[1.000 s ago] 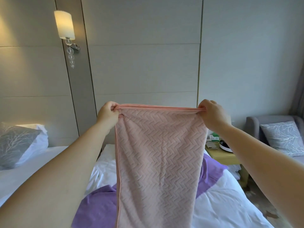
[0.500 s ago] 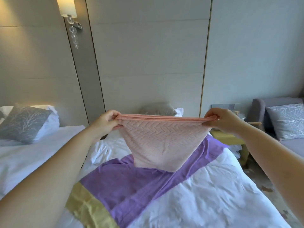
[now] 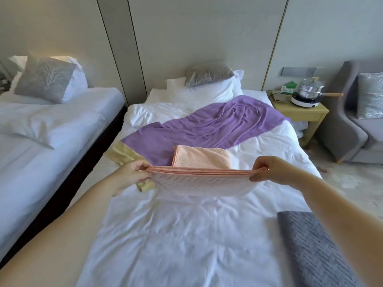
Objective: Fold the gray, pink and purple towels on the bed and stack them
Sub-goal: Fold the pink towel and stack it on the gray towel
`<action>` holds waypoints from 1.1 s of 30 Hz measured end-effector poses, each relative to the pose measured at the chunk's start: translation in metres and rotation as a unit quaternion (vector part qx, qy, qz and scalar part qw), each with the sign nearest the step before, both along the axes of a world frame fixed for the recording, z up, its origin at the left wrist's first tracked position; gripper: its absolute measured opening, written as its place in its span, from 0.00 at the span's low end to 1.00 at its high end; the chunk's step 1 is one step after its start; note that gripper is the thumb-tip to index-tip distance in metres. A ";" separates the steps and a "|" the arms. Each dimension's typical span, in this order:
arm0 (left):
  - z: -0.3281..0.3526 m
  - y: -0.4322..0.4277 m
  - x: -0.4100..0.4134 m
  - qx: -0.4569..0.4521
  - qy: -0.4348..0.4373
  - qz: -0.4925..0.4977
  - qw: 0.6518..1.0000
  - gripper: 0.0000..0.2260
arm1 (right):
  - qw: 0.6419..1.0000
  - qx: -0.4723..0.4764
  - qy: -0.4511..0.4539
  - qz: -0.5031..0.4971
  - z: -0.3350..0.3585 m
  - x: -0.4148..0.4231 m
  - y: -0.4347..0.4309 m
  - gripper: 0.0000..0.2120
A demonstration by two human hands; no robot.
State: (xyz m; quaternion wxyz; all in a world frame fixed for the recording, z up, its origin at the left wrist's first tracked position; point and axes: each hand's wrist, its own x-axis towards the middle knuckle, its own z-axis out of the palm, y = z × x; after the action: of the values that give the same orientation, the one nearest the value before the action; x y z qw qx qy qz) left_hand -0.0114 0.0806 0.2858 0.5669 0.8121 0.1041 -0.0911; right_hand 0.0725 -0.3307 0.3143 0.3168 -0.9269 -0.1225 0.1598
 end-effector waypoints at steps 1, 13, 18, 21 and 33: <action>-0.010 0.001 -0.016 0.007 0.014 -0.005 1.000 0.07 | 1.000 -0.008 0.013 0.005 -0.008 -0.016 -0.001 0.10; -0.168 -0.003 -0.184 0.087 0.065 -0.044 0.993 0.06 | 0.995 -0.029 -0.004 -0.094 -0.188 -0.230 0.011 0.13; -0.237 -0.007 -0.246 0.133 0.066 -0.052 0.988 0.11 | 0.992 -0.091 -0.017 -0.088 -0.266 -0.297 0.010 0.09; -0.272 -0.011 -0.272 0.155 0.082 -0.065 0.982 0.13 | 0.990 -0.120 -0.014 -0.077 -0.297 -0.321 0.007 0.09; -0.298 -0.016 -0.301 0.201 0.057 -0.114 0.971 0.12 | 0.982 -0.186 0.000 -0.006 -0.332 -0.348 0.006 0.08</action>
State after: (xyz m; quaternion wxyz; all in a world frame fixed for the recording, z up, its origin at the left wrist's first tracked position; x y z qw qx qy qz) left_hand -0.3128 0.0643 -0.0120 0.3710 0.9095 0.0592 -0.1780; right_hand -0.2756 -0.3251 -0.0180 0.1397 -0.9705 -0.0850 0.1774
